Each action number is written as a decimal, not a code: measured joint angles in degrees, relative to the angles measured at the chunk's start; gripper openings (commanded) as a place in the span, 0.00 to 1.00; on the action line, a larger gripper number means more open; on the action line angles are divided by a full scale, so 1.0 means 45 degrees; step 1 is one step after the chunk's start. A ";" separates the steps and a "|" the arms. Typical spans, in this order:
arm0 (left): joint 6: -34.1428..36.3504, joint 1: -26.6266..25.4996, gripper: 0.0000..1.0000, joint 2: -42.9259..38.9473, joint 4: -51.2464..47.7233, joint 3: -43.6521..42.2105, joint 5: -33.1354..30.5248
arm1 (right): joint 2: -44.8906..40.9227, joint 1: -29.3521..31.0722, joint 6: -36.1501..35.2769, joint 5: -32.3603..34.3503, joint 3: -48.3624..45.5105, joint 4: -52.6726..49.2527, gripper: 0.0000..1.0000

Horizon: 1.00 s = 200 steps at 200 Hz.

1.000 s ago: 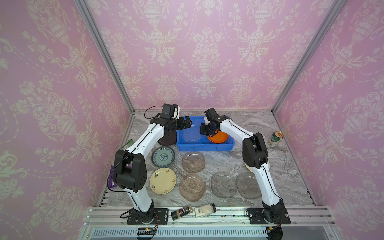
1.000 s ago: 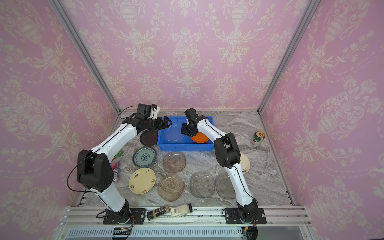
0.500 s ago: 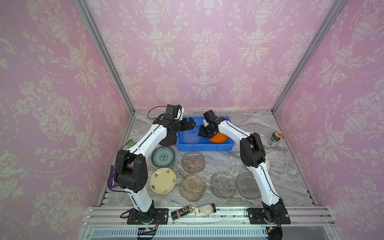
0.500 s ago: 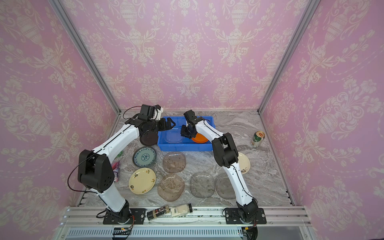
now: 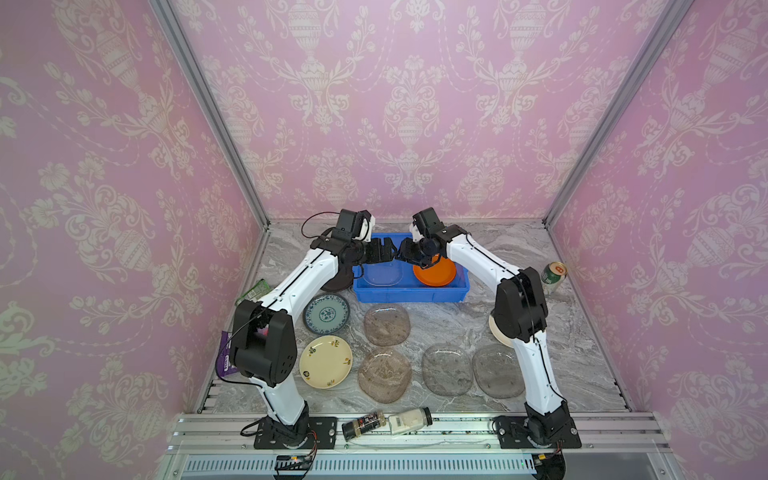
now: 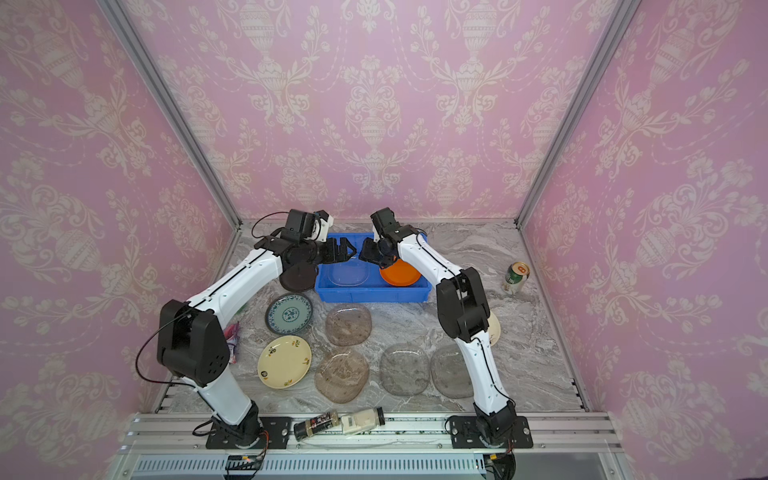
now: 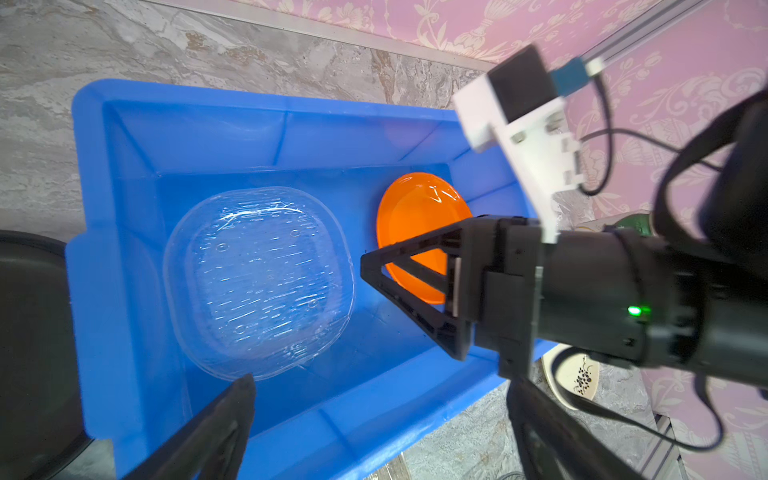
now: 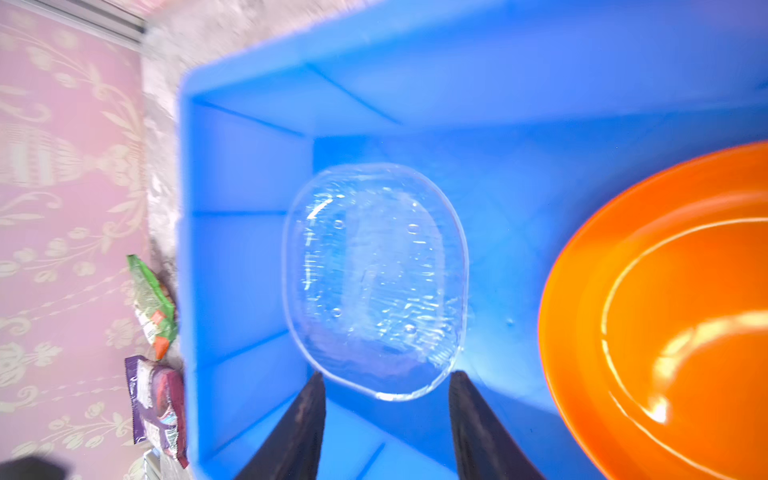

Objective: Place the plates into the plastic bin on the countertop
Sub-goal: 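Lower the clear glass plate into the blue bin and open the right gripper, then reach the left gripper to another clear glass plate while the right gripper withdraws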

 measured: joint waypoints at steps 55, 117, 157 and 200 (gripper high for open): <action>0.0092 -0.1909 0.94 -0.0141 -0.0044 0.0578 0.0092 | -0.6606 -0.1107 -0.0913 0.0981 -0.4051 0.0228 0.43; 0.1137 -0.4614 0.89 0.0389 -0.0277 0.0860 0.0471 | -1.1749 -0.2720 -0.1219 0.1923 -1.0127 -0.0214 0.42; 0.2016 -0.5901 0.84 0.1617 -0.0612 0.0860 0.1141 | -1.3935 -0.4352 -0.0971 0.1821 -1.3177 -0.0602 0.42; 0.3327 -0.6839 0.82 0.2861 -0.1219 0.1088 0.1647 | -1.5091 -0.5285 -0.0738 0.1515 -1.4484 -0.0627 0.41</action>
